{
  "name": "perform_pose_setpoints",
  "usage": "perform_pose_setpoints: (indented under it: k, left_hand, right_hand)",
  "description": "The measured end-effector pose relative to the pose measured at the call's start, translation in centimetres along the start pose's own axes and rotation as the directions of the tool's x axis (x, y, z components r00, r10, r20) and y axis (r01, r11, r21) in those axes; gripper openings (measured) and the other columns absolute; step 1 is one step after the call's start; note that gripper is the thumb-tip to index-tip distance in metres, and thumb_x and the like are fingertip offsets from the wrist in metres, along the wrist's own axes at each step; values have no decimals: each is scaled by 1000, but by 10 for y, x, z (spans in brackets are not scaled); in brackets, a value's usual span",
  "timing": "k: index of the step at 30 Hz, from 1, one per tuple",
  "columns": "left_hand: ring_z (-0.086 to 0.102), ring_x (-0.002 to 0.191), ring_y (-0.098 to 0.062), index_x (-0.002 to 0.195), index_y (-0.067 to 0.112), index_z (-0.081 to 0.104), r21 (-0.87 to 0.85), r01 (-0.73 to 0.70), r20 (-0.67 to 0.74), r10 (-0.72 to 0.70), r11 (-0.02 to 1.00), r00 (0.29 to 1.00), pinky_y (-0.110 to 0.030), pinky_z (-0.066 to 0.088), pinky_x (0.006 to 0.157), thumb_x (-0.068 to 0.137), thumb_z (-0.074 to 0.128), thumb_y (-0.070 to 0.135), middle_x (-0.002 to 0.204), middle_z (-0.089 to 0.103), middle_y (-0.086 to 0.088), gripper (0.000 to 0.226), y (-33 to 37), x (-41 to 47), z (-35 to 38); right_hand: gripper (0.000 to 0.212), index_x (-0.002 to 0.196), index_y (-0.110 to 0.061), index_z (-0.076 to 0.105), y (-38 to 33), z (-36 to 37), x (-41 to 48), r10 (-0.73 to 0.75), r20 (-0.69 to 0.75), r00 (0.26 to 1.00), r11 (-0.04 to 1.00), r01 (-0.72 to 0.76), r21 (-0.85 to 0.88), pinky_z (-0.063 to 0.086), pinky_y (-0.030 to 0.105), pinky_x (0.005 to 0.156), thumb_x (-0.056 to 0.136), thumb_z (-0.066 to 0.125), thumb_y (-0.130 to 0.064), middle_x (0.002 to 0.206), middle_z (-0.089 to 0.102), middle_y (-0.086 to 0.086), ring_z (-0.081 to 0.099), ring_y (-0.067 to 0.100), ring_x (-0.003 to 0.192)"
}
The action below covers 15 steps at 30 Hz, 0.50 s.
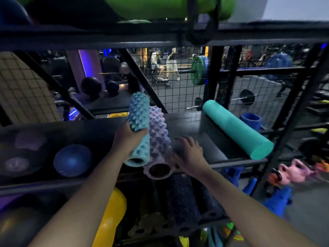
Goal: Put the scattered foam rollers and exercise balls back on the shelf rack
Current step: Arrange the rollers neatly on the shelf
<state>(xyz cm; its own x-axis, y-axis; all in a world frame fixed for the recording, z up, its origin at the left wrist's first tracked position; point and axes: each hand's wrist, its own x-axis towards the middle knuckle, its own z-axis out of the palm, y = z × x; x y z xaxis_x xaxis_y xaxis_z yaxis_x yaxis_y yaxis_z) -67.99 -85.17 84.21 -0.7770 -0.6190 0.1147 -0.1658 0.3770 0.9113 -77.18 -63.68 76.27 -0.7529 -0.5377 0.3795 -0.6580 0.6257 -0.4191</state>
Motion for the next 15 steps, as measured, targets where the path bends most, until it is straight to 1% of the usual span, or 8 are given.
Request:
perform_pose_setpoints:
  k: [2, 4, 6, 8, 10, 11, 13, 15]
  left_hand:
    - [74, 92, -20, 115, 30, 69, -98, 31, 54, -26, 995, 998, -40, 61, 84, 69, 82, 48, 104, 76, 5, 52, 18, 4, 23]
    - [76, 90, -24, 104, 28, 72, -175, 75, 104, -58, 982, 993, -50, 61, 88, 59, 82, 50, 98, 79, 2, 51, 32, 5, 48]
    - [77, 89, -27, 102, 27, 73, -204, 118, 142, -89, 972, 986, -53, 61, 89, 55, 85, 48, 97, 80, -1, 53, 41, 9, 73]
    - [77, 87, -28, 109, 20, 73, -241, 157, 154, -122, 958, 981, -49, 62, 85, 67, 89, 35, 97, 80, -5, 47, 44, 14, 93]
    - [77, 75, -27, 112, 5, 73, -359, 268, 164, -222, 894, 961, -39, 63, 69, 80, 86, 21, 92, 79, -13, 38, 44, 22, 104]
    - [76, 69, -27, 110, 1, 72, -389, 315, 170, -268, 866, 948, -34, 61, 60, 82, 84, 21, 90, 79, -16, 36, 42, 24, 106]
    - [77, 71, -28, 114, -2, 70, -422, 334, 170, -288, 843, 942, -33, 60, 57, 80, 85, 28, 94, 78, -20, 48, 34, 32, 111]
    - [78, 83, -34, 129, -1, 61, -436, 342, 172, -296, 833, 940, -41, 62, 65, 66, 92, 39, 105, 77, -22, 81, 28, 41, 113]
  right_hand:
    - [67, 146, -24, 43, 39, -25, 5, 171, -46, 984, 980, -175, -91, 40, 48, 101, 87, 65, -49, 146, 42, 6, 43, 37, 129]
    - [69, 144, -20, 42, 79, -50, 8, 337, -97, 937, 922, -349, -170, 39, 49, 103, 87, 67, -49, 145, 41, 12, 41, 39, 128]
    - [77, 145, -14, 37, 119, -75, 10, 450, -142, 882, 848, -472, -242, 37, 51, 108, 85, 67, -53, 148, 37, 18, 38, 41, 132]
    - [94, 150, -13, 29, 157, -96, 12, 513, -170, 841, 785, -540, -304, 31, 52, 115, 81, 69, -62, 157, 25, 23, 31, 43, 140]
    - [118, 156, -16, 17, 191, -115, 18, 567, -162, 807, 738, -586, -335, 25, 52, 118, 70, 73, -73, 162, 15, 25, 24, 45, 145]
    - [130, 158, -19, 10, 206, -122, 21, 606, -127, 785, 717, -608, -341, 24, 53, 118, 63, 75, -78, 162, 13, 25, 23, 46, 145]
    - [146, 158, -22, 1, 229, -129, 25, 681, -19, 732, 682, -643, -349, 28, 56, 114, 50, 80, -81, 159, 21, 26, 30, 47, 142]
    - [146, 157, -23, 6, 243, -128, 24, 715, 47, 698, 670, -664, -331, 40, 54, 106, 46, 87, -74, 145, 38, 23, 44, 46, 131]
